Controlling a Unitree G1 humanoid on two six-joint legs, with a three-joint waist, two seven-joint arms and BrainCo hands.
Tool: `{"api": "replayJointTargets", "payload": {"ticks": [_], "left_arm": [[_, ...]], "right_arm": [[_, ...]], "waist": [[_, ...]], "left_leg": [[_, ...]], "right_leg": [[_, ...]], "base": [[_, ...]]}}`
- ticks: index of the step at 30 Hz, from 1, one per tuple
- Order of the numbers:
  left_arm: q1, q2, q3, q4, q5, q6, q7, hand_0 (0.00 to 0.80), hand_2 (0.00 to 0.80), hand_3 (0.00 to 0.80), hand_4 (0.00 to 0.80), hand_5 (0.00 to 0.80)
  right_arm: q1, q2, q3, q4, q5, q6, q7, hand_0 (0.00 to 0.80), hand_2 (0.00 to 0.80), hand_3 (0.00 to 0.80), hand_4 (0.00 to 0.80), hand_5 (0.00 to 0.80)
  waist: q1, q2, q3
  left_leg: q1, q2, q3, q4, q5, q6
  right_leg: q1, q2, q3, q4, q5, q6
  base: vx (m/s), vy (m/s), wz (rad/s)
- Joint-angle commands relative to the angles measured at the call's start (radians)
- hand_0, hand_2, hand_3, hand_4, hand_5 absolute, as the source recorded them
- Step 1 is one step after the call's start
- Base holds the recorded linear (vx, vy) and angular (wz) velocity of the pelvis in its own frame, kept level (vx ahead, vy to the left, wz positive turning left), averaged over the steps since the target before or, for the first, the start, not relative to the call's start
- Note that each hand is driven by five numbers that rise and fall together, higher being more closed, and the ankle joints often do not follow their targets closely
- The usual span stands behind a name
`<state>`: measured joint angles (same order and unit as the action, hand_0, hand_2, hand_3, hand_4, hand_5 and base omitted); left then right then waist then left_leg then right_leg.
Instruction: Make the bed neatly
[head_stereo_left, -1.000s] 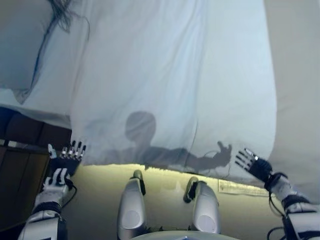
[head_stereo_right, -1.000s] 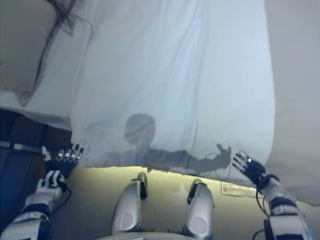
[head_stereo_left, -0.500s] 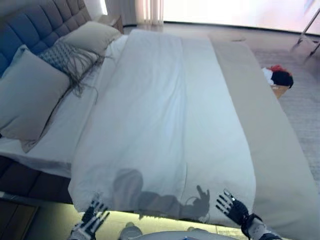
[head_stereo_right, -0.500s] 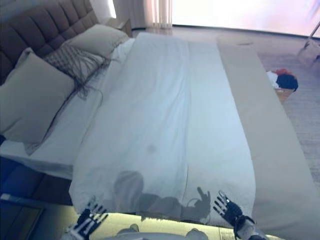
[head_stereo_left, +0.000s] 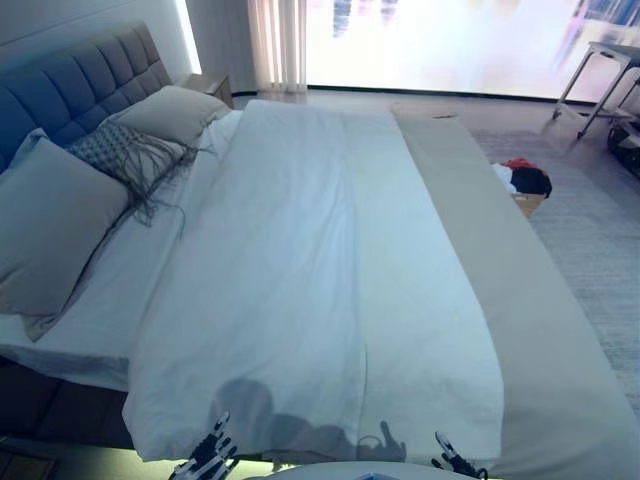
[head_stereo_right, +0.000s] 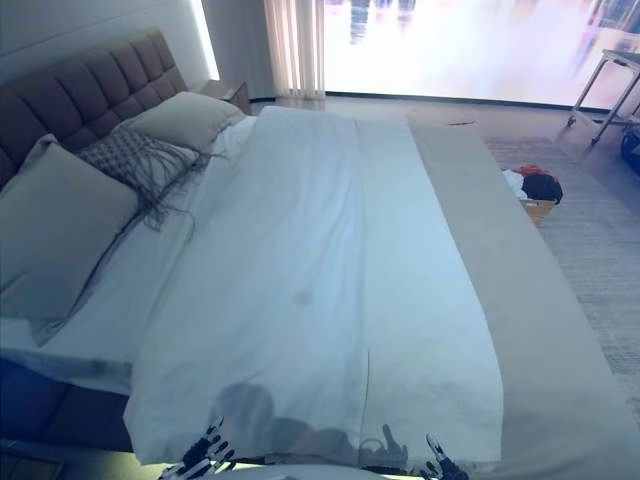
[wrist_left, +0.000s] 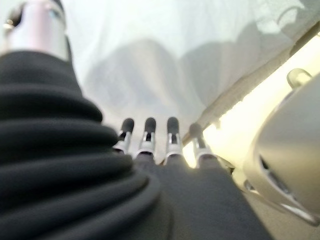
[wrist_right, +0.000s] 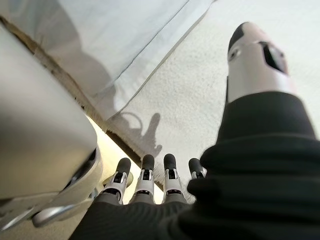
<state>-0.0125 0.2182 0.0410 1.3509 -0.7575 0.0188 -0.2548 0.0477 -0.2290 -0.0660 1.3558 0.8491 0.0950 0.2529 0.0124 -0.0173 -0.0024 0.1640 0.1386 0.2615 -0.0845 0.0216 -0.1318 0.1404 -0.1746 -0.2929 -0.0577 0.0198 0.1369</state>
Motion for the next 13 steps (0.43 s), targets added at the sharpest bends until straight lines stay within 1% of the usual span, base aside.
{"api": "replayJointTargets", "payload": {"ticks": [1, 13], "left_arm": [[-0.079, -0.007, -0.005, 0.062, -0.011, 0.002, -0.018, 0.0, 0.0, 0.0, 0.0, 0.0], [-0.06, -0.007, -0.001, 0.063, -0.011, -0.022, -0.026, 0.0, 0.0, 0.0, 0.0, 0.0]], "right_arm": [[-0.08, -0.005, -0.005, 0.06, -0.009, -0.006, 0.015, 0.0, 0.0, 0.0, 0.0, 0.0], [-0.085, -0.003, 0.007, 0.076, -0.015, -0.002, 0.021, 0.0, 0.0, 0.0, 0.0, 0.0]], "waist": [[-0.01, 0.008, 0.033], [-0.009, 0.009, 0.025]], "left_leg": [[-0.019, 0.033, -0.016, -0.003, 0.023, 0.015], [-0.006, 0.039, -0.024, -0.003, 0.019, 0.015]], "right_leg": [[0.013, -0.041, -0.017, -0.021, 0.066, 0.017], [0.024, -0.039, -0.008, -0.025, 0.065, 0.019]], "base": [[0.034, -0.01, -0.04], [0.006, -0.001, 0.0]]}}
